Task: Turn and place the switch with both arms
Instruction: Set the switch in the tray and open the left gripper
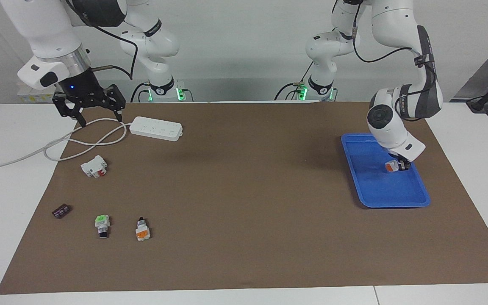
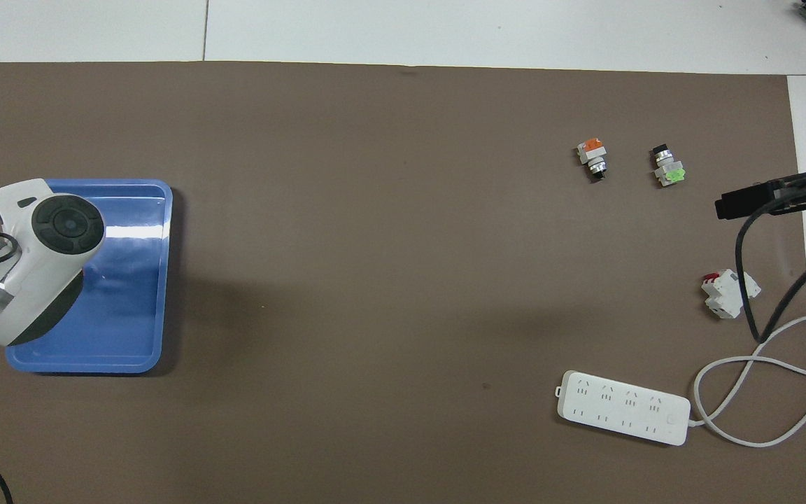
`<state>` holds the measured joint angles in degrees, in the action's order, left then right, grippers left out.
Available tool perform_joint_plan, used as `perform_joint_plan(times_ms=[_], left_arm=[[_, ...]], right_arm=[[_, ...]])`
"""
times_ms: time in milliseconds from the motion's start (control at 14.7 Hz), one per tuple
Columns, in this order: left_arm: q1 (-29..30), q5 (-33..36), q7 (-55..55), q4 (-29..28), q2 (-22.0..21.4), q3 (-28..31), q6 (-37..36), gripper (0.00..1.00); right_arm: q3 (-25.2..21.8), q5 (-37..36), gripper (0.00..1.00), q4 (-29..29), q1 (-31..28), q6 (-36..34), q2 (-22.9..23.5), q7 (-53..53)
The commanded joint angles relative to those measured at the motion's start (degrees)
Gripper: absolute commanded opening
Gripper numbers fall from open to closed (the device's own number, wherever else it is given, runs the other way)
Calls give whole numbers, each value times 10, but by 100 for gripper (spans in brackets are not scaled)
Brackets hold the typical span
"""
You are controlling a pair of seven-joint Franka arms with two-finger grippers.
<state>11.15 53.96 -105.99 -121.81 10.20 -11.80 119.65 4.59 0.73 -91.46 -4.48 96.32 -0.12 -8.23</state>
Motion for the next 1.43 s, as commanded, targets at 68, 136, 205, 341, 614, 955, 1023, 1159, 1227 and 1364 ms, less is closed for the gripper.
perform_joint_plan(times_ms=[68, 136, 205, 341, 614, 955, 1023, 1159, 1227, 1364], left_arm=[[-31, 35, -60, -9, -1, 5, -42, 0], [-37, 52, -72, -18, -2, 5, -49, 4], [-40, 65, -76, -21, -2, 5, -63, 11], [-46, 67, -73, -17, -2, 5, -79, 81], [-56, 69, -42, -12, -3, 5, -79, 100], [-58, 62, 88, 15, -20, -2, -64, 100], [-58, 59, 106, 20, -22, -2, -63, 100], [-59, 59, 149, 21, -24, -2, -62, 100], [-59, 57, 172, 21, -32, -3, -62, 100], [-59, 39, 216, 21, -48, -2, -60, 100]], right_arm=[[28, -5, 100, -62, -3, 40, -33, 35], [42, -5, 100, -64, -5, 47, -33, 46], [48, -5, 100, -64, -5, 56, -32, 48], [51, -5, 100, -64, -10, 62, -28, 44], [68, -2, 100, -64, -34, 81, -23, 26], [94, -1, 100, -63, -49, 77, -23, 30], [94, 0, 100, -61, -49, 75, -23, 30], [95, 0, 100, -61, -47, 79, -22, 30], [95, 0, 100, -61, -47, 81, -22, 30], [96, 2, 100, -60, -37, 82, -21, 30]])
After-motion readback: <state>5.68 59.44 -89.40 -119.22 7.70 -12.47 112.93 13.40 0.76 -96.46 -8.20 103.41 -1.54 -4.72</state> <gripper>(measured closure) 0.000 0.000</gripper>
